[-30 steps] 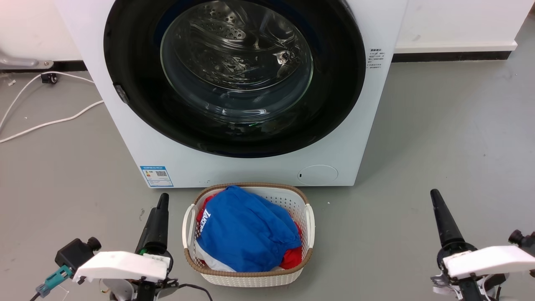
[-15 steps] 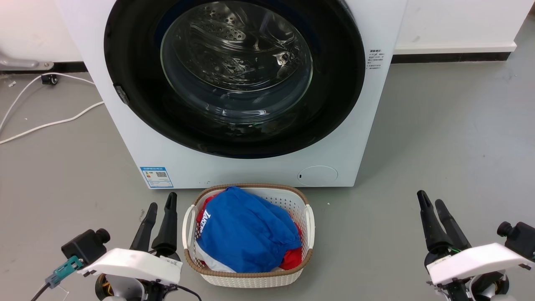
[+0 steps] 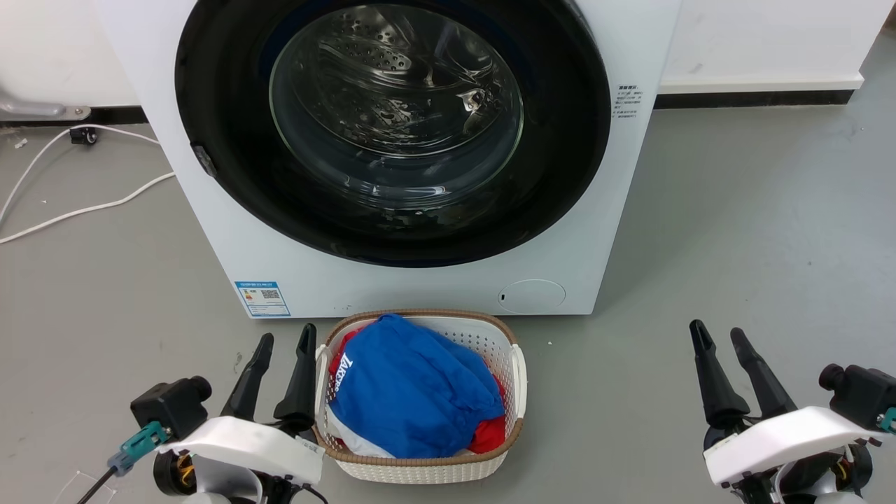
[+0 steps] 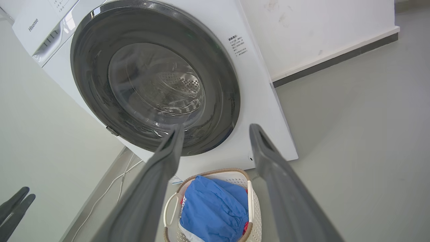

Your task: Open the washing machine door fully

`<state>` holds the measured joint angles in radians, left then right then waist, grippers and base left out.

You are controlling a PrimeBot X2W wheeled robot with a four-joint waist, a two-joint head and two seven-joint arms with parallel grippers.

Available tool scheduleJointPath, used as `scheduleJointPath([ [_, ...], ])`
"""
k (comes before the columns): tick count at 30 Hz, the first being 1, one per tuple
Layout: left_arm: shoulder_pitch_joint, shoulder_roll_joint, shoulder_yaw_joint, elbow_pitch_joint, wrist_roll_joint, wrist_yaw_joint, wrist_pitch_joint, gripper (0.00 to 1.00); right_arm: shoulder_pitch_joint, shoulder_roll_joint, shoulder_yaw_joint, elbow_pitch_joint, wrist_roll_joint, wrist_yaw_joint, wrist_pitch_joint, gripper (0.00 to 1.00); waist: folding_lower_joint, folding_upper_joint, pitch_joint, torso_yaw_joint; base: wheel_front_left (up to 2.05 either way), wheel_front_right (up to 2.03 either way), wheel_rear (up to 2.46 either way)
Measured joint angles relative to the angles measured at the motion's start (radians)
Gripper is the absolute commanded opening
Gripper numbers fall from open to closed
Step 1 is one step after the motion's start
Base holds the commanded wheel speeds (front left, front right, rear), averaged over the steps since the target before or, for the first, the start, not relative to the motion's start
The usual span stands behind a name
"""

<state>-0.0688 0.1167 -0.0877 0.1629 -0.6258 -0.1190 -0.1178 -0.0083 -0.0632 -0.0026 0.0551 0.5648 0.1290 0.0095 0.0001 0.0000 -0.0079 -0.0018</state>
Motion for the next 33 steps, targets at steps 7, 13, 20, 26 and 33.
scheduleJointPath([
  [7, -0.004, 0.01, -0.016, -0.007, 0.083, 0.007, -0.019, 1.0, 0.009, 0.001, 0.001, -0.021, -0.095, 0.0, 0.0, 1.0, 0.0, 0.0, 0.0, 0.0, 0.0, 0.0, 0.0],
  [13, -0.01, 0.024, -0.031, -0.008, 0.149, 0.015, -0.035, 1.0, 0.01, 0.004, 0.0, -0.034, -0.167, 0.0, -0.009, 1.0, 0.0, 0.0, 0.0, -0.002, 0.0, 0.0, 0.0],
  [20, -0.016, 0.032, -0.042, 0.001, 0.217, 0.022, -0.053, 1.0, 0.011, 0.006, -0.001, -0.047, -0.244, 0.0, -0.013, 1.0, 0.0, 0.0, 0.0, -0.002, 0.0, 0.0, 0.0],
  [26, -0.019, 0.035, -0.052, 0.007, 0.272, 0.031, -0.066, 1.0, 0.013, 0.008, -0.001, -0.051, -0.306, 0.0, -0.016, 1.0, 0.0, 0.0, 0.0, -0.002, 0.0, 0.0, 0.0],
  [33, -0.019, 0.037, -0.062, 0.015, 0.324, 0.032, -0.08, 1.0, 0.013, 0.009, -0.005, -0.054, -0.365, 0.0, -0.024, 1.0, 0.0, 0.0, 0.001, 0.0, 0.0, 0.0, 0.0],
])
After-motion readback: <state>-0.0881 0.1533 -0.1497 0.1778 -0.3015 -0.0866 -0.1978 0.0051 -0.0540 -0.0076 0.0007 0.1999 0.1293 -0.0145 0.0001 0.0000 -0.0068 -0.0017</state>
